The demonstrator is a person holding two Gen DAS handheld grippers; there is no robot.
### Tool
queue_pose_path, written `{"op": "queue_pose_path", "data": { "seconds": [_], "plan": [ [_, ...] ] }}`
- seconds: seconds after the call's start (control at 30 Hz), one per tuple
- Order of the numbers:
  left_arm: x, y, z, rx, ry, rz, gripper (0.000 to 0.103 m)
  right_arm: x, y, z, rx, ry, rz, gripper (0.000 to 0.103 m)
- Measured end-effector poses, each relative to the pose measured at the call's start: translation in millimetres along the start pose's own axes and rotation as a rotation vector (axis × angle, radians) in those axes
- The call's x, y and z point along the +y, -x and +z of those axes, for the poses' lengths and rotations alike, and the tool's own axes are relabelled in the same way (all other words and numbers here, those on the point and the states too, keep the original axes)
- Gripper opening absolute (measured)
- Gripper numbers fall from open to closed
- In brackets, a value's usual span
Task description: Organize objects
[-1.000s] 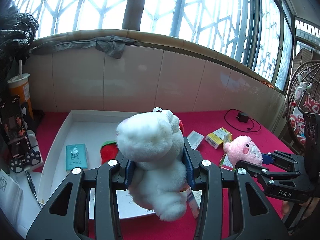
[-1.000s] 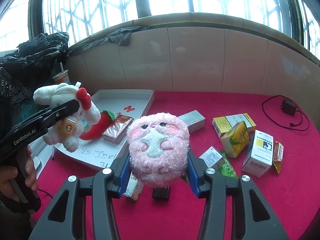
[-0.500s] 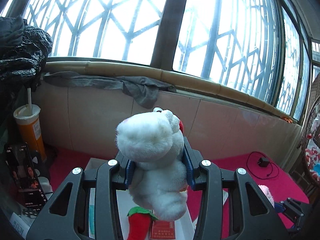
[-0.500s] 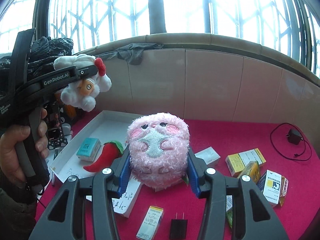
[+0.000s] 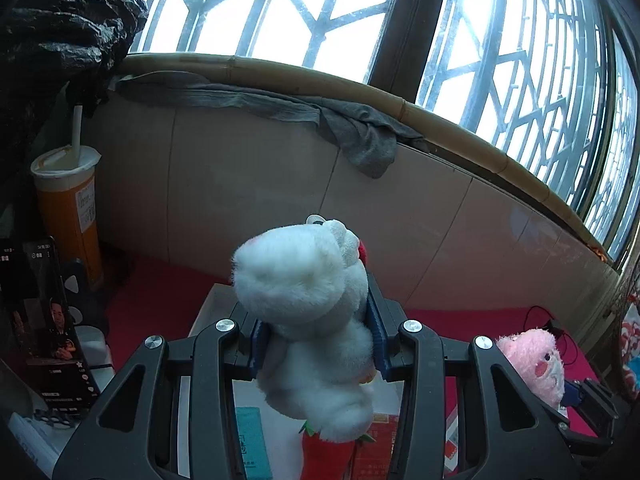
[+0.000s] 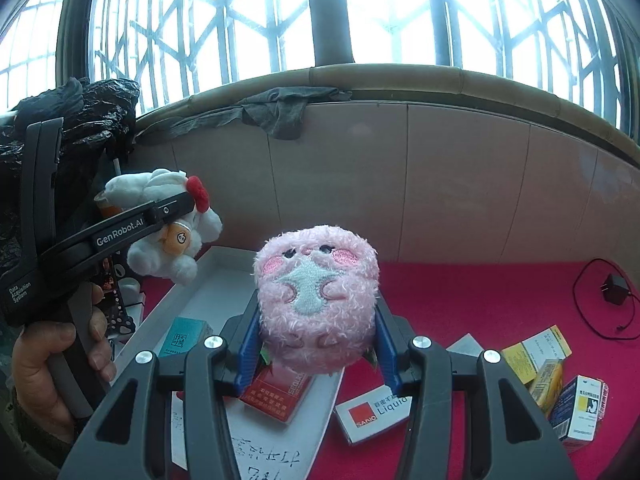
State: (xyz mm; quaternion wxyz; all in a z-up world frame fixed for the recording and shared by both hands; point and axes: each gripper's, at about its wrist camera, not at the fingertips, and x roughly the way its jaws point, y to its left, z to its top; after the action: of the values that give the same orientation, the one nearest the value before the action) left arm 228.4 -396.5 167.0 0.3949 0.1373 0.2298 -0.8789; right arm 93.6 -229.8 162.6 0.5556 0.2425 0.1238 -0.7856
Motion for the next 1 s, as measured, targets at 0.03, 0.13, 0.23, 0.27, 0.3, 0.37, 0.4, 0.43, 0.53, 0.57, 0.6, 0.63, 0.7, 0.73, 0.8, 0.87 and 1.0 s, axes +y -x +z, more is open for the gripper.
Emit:
{"op": "queue_pose_path", "data": {
  "seconds": [0.03, 0.13, 0.23, 0.27, 0.3, 0.37, 0.4, 0.43, 0.53, 0.57, 0.6, 0.63, 0.7, 0.73, 0.8, 0.87, 1.0],
  "plan": [
    [4.4, -3.5, -1.4, 0.010, 0.013, 0.002, 0.041, 2.2, -4.0, 0.4, 0.003, 0.000, 0.005, 0.050],
    [11.3, -10.7, -4.3, 0.025, 0.025, 0.019, 0.041, 9.0, -14.4, 0.4, 0.013, 0.007, 0.018, 0.050],
    [16.3, -16.0, -7.3, 0.039, 0.038, 0.026, 0.041, 11.6, -23.2, 1.2, 0.021, -0.001, 0.026, 0.050],
    [17.3, -17.5, -8.0, 0.043, 0.040, 0.033, 0.041, 12.3, -26.2, 1.6, 0.025, -0.003, 0.029, 0.050],
    [18.8, -18.7, -8.8, 0.047, 0.044, 0.038, 0.041, 12.9, -29.2, 1.6, 0.030, -0.006, 0.032, 0.050],
    [22.2, -21.4, -8.8, 0.054, 0.052, 0.045, 0.041, 15.1, -35.6, 1.5, 0.043, -0.008, 0.043, 0.050],
    [23.9, -22.2, -9.3, 0.056, 0.055, 0.051, 0.041, 16.7, -38.3, 1.1, 0.047, -0.008, 0.046, 0.050],
    [25.7, -22.7, -9.7, 0.057, 0.058, 0.058, 0.041, 17.9, -40.4, 0.7, 0.051, -0.006, 0.048, 0.050],
    [32.5, -24.8, -9.7, 0.062, 0.067, 0.081, 0.041, 21.8, -48.4, -0.6, 0.065, -0.005, 0.054, 0.050],
    [35.0, -25.8, -9.8, 0.066, 0.075, 0.085, 0.041, 22.3, -50.8, -1.7, 0.072, -0.007, 0.055, 0.050],
    [37.4, -26.9, -9.9, 0.072, 0.082, 0.088, 0.041, 22.6, -53.1, -3.0, 0.080, -0.009, 0.057, 0.050],
    [39.6, -27.9, -10.5, 0.078, 0.087, 0.090, 0.041, 22.7, -55.6, -4.4, 0.087, -0.011, 0.058, 0.050],
    [42.2, -29.4, -11.6, 0.088, 0.092, 0.091, 0.041, 23.1, -59.2, -7.3, 0.100, -0.015, 0.058, 0.050],
    [43.1, -29.9, -12.2, 0.092, 0.094, 0.088, 0.041, 23.2, -60.5, -8.7, 0.104, -0.018, 0.057, 0.050],
    [43.1, -30.5, -13.3, 0.099, 0.094, 0.078, 0.041, 23.2, -62.0, -11.3, 0.114, -0.019, 0.055, 0.050],
    [43.0, -32.0, -14.7, 0.109, 0.093, 0.072, 0.041, 23.7, -63.4, -13.9, 0.125, -0.017, 0.052, 0.050],
    [42.3, -37.9, -18.4, 0.142, 0.091, 0.056, 0.041, 25.1, -67.4, -20.4, 0.151, -0.015, 0.052, 0.051]
  ]
}}
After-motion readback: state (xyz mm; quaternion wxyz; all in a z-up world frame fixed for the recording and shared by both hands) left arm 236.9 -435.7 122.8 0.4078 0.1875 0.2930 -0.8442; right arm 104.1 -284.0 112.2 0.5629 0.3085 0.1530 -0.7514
